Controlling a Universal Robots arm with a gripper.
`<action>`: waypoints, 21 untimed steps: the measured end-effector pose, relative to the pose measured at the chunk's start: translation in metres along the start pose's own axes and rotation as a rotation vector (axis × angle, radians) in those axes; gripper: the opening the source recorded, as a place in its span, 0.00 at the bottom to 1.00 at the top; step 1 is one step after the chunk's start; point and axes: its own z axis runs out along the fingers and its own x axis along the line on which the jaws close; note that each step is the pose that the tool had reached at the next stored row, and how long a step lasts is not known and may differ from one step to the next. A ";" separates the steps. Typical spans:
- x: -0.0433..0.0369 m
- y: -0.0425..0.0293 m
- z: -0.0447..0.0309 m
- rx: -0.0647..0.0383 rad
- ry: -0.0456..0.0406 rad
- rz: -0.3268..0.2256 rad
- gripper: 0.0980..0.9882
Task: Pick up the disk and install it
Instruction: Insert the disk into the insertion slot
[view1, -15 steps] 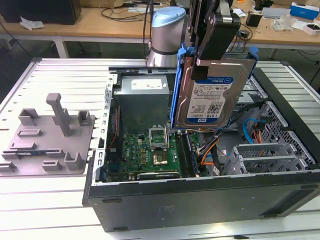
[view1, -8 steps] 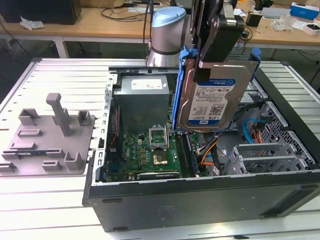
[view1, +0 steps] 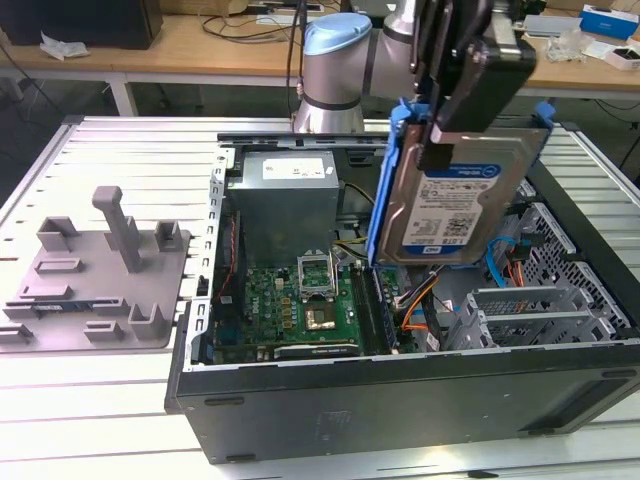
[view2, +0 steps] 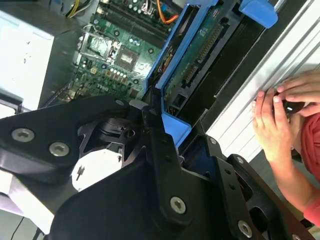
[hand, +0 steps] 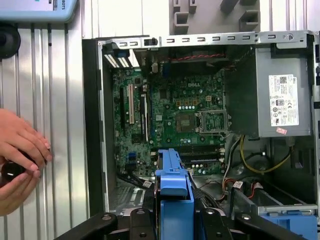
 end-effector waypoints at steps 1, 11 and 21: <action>0.0027 -0.0055 0.0003 0.000 -0.0001 0.000 0.30; 0.0181 -0.0481 0.0029 0.000 0.0000 0.000 0.30; 0.0225 -0.0873 0.0044 0.000 0.0001 -0.006 0.30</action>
